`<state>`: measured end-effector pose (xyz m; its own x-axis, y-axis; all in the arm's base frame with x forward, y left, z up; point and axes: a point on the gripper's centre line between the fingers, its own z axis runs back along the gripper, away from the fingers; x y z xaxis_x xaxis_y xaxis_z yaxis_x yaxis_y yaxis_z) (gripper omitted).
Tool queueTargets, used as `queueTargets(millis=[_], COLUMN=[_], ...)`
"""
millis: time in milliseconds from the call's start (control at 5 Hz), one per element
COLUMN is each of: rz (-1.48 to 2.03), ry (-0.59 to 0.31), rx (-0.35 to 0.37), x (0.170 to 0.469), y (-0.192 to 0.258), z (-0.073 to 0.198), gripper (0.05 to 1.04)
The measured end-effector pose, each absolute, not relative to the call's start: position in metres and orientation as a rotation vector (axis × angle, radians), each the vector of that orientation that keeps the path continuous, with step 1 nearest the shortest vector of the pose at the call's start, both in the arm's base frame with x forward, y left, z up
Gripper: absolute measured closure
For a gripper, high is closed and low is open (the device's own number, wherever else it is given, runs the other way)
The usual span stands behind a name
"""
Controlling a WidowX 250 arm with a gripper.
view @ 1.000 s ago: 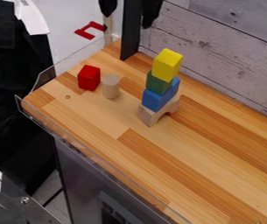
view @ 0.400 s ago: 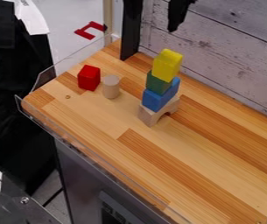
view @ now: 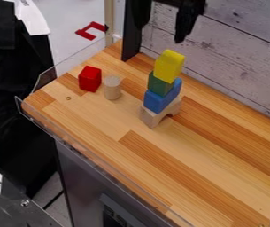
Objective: Remove the yellow cube from the green cube and put it on top of the cylinder
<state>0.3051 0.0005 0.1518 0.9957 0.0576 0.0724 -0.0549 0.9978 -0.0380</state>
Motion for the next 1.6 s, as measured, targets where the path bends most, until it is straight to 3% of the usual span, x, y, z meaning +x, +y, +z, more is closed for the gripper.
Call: queueTargets(millis=[800, 1000, 1600], rz=[0.014, 0.026, 0.055], ry=[0.018, 0.043, 0.09], rx=[-0.047, -0.037, 0.011], x=[0.302, 0.31, 0.31], y=[-0.003, -0.015, -0.014], z=[0.151, 0.126, 0.111], gripper=[0.084, 0.084, 0.085])
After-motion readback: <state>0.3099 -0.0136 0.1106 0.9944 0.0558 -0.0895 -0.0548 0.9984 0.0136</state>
